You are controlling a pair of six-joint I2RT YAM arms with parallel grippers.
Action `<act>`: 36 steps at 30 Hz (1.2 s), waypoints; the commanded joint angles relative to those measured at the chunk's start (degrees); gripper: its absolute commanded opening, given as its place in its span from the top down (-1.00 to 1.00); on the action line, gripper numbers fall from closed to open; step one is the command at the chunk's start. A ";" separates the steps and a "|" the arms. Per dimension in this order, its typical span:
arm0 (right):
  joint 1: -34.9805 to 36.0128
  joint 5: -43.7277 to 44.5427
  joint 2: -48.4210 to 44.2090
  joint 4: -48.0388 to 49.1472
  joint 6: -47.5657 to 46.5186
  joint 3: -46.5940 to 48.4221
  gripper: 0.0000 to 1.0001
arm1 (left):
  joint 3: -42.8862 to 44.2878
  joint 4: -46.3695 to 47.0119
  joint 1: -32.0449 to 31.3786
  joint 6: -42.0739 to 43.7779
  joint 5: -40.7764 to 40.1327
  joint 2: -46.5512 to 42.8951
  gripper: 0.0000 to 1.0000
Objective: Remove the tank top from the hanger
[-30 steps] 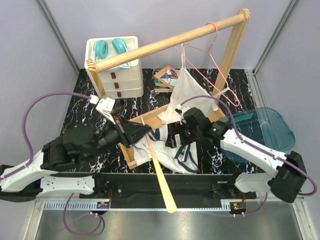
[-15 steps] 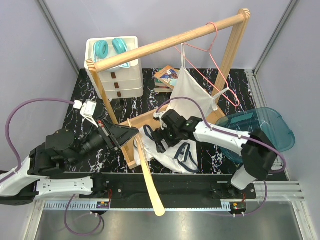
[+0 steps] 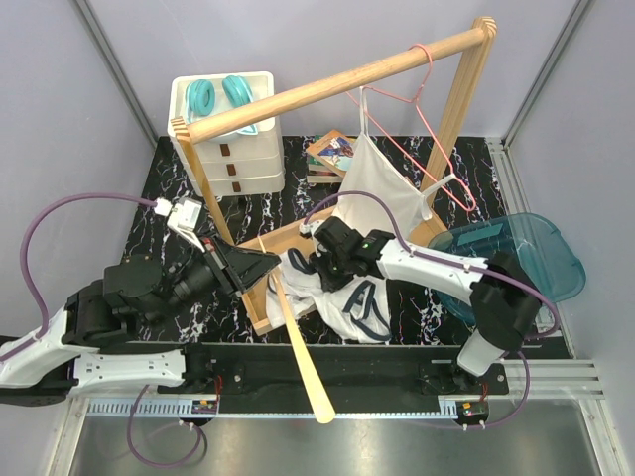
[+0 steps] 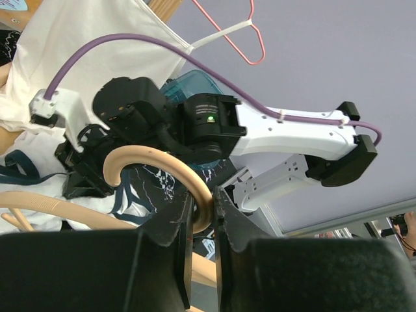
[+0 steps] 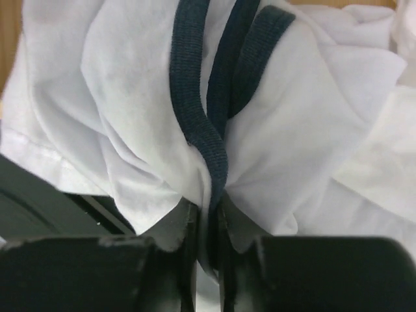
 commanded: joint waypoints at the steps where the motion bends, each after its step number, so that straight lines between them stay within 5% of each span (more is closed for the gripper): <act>1: 0.53 1.98 -11.08 -0.35 -0.02 1.88 0.89 | 2.91 2.30 0.02 0.84 -1.93 1.64 1.00; 12: 0.53 11.12 -37.37 -0.61 6.74 2.15 1.00 | 3.70 2.39 0.02 1.81 -5.19 2.61 1.00; 21: 0.62 24.03 -59.96 -0.52 32.91 -13.73 1.00 | 3.70 3.27 0.02 1.72 -6.42 4.01 1.00; 26: 0.54 33.52 -69.90 -1.31 33.03 -16.40 1.00 | 3.96 4.32 0.02 1.81 -5.54 5.86 1.00; 29: 0.62 41.49 -71.14 -11.73 36.34 -13.16 1.00 | 4.93 4.50 0.02 2.16 -4.66 7.17 1.00; 36: 0.45 62.17 -67.39 -45.19 59.95 -4.91 1.00 | 5.54 4.76 0.02 1.90 -3.96 8.50 1.00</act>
